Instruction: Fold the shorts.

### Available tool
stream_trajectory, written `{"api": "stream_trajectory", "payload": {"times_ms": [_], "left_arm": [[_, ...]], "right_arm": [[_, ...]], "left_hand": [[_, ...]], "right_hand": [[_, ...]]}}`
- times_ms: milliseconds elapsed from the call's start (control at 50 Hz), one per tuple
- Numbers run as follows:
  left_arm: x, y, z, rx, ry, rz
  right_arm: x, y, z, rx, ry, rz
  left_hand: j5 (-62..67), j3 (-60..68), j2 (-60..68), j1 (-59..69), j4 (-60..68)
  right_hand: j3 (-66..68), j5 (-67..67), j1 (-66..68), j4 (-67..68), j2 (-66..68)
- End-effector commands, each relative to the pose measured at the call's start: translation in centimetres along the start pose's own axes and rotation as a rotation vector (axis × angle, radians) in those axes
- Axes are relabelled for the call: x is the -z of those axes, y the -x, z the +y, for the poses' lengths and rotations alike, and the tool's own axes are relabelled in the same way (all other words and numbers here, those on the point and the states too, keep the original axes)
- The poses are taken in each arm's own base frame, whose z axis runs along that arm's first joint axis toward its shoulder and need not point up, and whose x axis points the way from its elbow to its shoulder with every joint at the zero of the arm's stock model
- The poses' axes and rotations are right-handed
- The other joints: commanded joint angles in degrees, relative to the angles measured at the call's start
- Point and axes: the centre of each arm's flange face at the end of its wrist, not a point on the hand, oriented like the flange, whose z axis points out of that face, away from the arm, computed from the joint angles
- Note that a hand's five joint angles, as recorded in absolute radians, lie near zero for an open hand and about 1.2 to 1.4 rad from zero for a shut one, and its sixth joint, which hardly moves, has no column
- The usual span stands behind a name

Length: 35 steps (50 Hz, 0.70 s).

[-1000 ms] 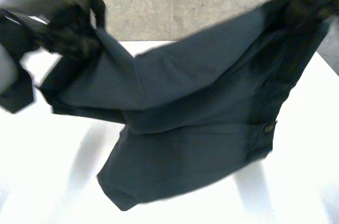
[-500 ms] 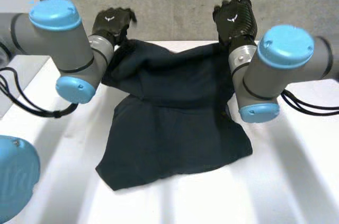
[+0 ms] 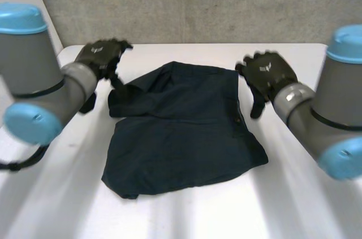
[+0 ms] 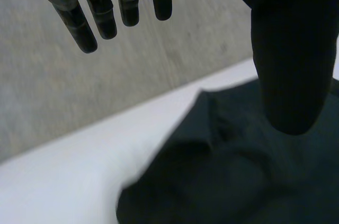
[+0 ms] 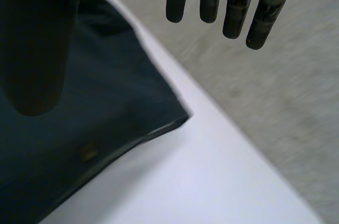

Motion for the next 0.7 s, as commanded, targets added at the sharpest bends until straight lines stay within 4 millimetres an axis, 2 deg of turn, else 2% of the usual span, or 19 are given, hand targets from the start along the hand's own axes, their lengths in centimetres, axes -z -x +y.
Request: {"api": "stream_trajectory", "payload": {"times_ms": [20,40,80,160,240,320,380,480,580,600,620,660,680,700], "left_arm": [[6.9,-0.1,2.9,0.004,0.144,0.006],[8.1,-0.2,3.7,0.006,0.173,0.006],[9.3,-0.3,4.5,0.004,0.198,0.009],[12.4,-0.8,6.6,0.002,0.265,0.025],[14.1,-1.3,8.2,-0.001,0.317,0.042],[14.9,-1.9,9.7,-0.007,0.367,0.061],[15.1,-2.0,10.2,-0.010,0.384,0.062],[14.0,-2.0,11.7,-0.006,0.432,0.061],[13.0,-2.1,12.3,-0.005,0.437,0.059],[12.9,-2.1,12.4,-0.006,0.438,0.059],[12.8,-2.1,12.5,-0.006,0.443,0.059],[12.4,-2.1,12.6,-0.006,0.446,0.059],[12.3,-2.1,12.7,-0.005,0.444,0.059],[12.1,-2.2,12.6,-0.004,0.438,0.058]], "right_arm": [[3.6,0.5,3.8,-0.046,0.104,-0.152],[3.8,0.6,4.3,-0.054,0.114,-0.162],[4.3,1.1,5.8,-0.076,0.144,-0.206],[4.7,1.9,7.2,-0.098,0.154,-0.247],[4.7,2.6,8.2,-0.090,0.119,-0.255],[4.0,2.9,8.9,-0.075,0.075,-0.235],[3.2,3.3,9.8,-0.071,0.061,-0.230],[2.5,3.7,10.7,-0.070,0.069,-0.236],[1.8,4.1,11.7,-0.073,0.092,-0.245],[1.7,4.2,11.8,-0.074,0.095,-0.247],[1.5,4.2,11.9,-0.072,0.096,-0.247],[1.4,4.1,11.8,-0.066,0.093,-0.246],[1.3,4.0,11.6,-0.063,0.085,-0.244],[1.3,3.8,11.5,-0.061,0.081,-0.237]], "left_hand": [[4.16,4.56,5.19,5.90,5.07],[8.01,8.41,9.04,9.75,8.92],[9.39,9.79,10.42,11.13,10.29],[13.76,14.15,14.78,15.49,14.66],[14.95,15.34,15.97,16.68,15.85],[14.78,15.18,15.81,16.52,15.69],[14.11,14.51,15.14,15.85,15.01],[11.93,12.33,12.96,13.67,12.83],[11.08,11.48,12.11,12.82,11.99],[10.58,10.98,11.61,12.32,11.48],[10.08,10.47,11.10,11.81,10.98],[9.57,9.96,10.59,11.30,10.47],[9.57,9.96,10.59,11.30,10.47],[9.57,9.96,10.59,11.30,10.47]], "right_hand": [[7.79,6.19,8.38,6.46,7.45],[10.17,8.56,10.75,8.83,9.83],[15.71,14.10,16.29,14.37,15.37],[23.64,22.03,24.22,22.30,23.30],[24.32,22.72,24.91,22.98,23.98],[24.15,22.55,24.74,22.82,23.81],[24.15,22.55,24.74,22.82,23.81],[24.15,22.55,24.74,22.82,23.81],[27.16,25.56,27.75,25.82,26.82],[29.68,28.07,30.26,28.34,29.34],[41.53,39.92,42.11,40.19,41.19],[54.70,53.09,55.28,53.36,54.36],[67.70,66.09,68.28,66.36,67.36],[67.83,66.22,68.41,66.49,67.49]]}}
